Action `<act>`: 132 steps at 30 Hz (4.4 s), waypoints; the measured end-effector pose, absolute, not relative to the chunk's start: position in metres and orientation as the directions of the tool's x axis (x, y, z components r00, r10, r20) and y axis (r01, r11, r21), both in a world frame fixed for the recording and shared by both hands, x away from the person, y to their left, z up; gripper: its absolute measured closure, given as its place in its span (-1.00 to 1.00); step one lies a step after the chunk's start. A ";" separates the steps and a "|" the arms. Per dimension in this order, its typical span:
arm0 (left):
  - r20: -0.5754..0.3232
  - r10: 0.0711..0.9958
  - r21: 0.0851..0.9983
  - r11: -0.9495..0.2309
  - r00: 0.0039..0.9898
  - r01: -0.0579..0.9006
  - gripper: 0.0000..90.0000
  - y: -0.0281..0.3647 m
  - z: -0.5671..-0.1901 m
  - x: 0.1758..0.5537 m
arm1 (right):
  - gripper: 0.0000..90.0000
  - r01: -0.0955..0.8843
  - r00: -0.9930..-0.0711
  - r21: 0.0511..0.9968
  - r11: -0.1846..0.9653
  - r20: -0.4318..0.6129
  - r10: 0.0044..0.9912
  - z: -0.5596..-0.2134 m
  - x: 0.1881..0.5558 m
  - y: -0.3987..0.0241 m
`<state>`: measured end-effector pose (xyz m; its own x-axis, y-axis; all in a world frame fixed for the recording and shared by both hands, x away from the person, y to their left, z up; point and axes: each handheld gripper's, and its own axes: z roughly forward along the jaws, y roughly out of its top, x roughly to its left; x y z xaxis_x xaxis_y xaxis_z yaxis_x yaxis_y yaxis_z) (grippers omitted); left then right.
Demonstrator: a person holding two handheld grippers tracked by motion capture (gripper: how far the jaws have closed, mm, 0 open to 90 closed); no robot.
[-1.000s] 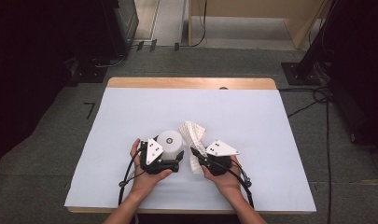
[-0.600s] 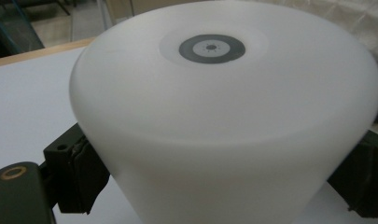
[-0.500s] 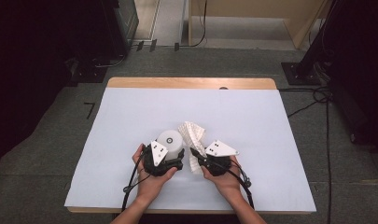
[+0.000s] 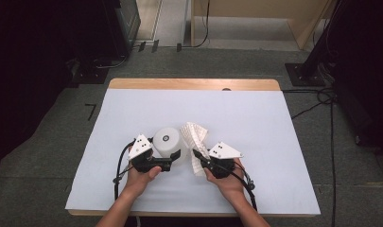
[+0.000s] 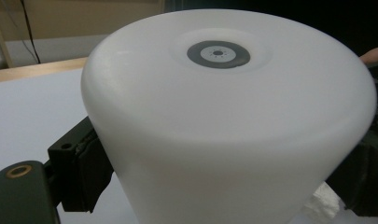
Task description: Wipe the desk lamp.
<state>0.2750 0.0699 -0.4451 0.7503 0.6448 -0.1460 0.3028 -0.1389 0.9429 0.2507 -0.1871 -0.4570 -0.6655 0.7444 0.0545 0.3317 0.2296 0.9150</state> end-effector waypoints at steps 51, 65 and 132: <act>-0.009 0.640 0.929 -0.279 0.769 0.244 -0.81 0.051 -0.458 0.271 | 0.75 0.338 -0.685 0.906 0.255 0.051 0.727 -0.458 0.250 -0.180; 0.042 0.684 0.913 -0.323 0.728 0.251 -0.87 0.049 -0.468 0.270 | 0.75 0.346 -0.654 0.908 0.236 0.053 0.755 -0.460 0.254 -0.190; -0.038 0.668 0.949 -0.210 0.743 0.237 -0.80 0.057 -0.447 0.264 | 0.75 0.310 -0.704 0.925 0.218 0.069 0.707 -0.448 0.243 -0.178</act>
